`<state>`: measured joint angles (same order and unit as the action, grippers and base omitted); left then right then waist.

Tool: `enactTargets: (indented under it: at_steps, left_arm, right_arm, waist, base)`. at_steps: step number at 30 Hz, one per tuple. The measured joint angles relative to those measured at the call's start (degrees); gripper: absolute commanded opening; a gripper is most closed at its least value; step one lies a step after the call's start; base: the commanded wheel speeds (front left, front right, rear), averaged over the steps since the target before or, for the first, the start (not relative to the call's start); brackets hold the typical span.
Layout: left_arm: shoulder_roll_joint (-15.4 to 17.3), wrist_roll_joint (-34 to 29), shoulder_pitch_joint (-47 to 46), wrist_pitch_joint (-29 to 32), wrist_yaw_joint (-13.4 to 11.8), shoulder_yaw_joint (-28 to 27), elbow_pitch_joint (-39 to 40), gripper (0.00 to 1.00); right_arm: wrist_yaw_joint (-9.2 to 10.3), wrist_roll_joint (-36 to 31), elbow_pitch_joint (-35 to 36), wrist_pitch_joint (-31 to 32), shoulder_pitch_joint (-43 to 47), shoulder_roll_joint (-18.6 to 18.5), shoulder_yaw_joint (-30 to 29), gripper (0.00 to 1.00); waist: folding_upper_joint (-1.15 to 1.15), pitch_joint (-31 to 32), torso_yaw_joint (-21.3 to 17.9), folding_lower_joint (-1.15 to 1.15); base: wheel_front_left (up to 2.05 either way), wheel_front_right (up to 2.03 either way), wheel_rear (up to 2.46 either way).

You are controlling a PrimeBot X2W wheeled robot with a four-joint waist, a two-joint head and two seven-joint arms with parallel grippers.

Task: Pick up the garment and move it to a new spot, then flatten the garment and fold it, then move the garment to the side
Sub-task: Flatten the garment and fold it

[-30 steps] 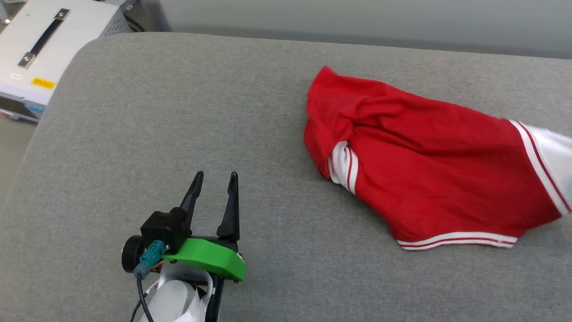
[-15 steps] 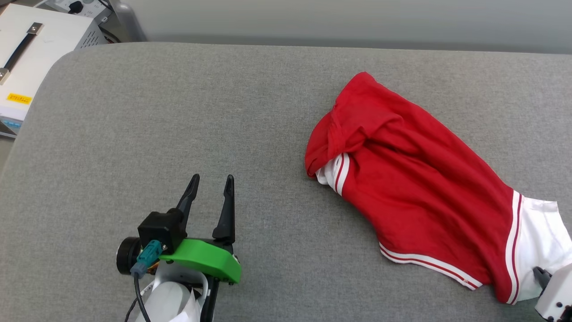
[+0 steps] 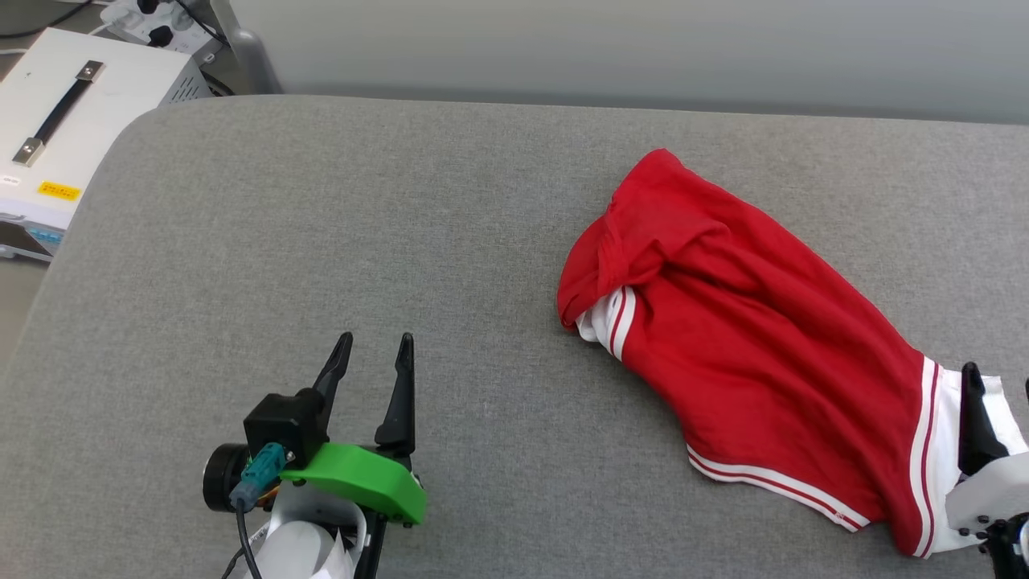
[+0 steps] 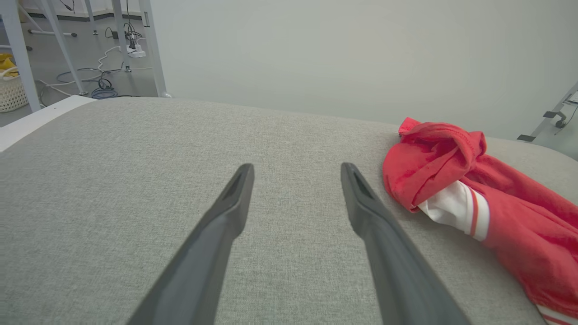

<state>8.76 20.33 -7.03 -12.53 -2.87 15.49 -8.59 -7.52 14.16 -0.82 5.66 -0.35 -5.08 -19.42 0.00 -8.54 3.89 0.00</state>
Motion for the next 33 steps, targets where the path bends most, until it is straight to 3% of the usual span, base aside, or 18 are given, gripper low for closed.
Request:
enactTargets:
  at_steps: [8,19,25,33]
  left_arm:
    - [0.64,0.53,0.81,1.16,-0.51,-0.4,-0.25,1.0]
    - [3.21,0.77,-0.63,5.89,-0.78,0.46,-0.31,1.0]
    - [3.38,1.04,-9.53,16.28,4.08,5.15,-1.89,1.0]
    - [1.85,1.55,-19.48,26.68,8.54,12.13,-5.76,1.0]
  right_arm:
    - [0.0,-1.7,6.01,-4.92,3.18,1.54,7.94,1.0]
    - [0.0,-3.18,12.74,-3.88,7.98,2.15,14.01,1.0]
    - [0.0,-3.31,13.58,-3.64,8.37,2.24,16.19,1.0]
    - [0.0,-4.42,13.15,-3.92,7.22,2.26,17.08,1.0]
  waist:
    - [0.0,2.65,0.46,0.0]
    - [0.0,2.88,-0.05,0.0]
    - [0.0,1.39,-1.93,0.0]
    - [0.0,-0.99,-4.89,0.0]
  base:
    - [0.0,0.0,0.0]
    - [0.0,0.0,0.0]
    - [0.0,0.0,0.0]
    - [0.0,0.0,0.0]
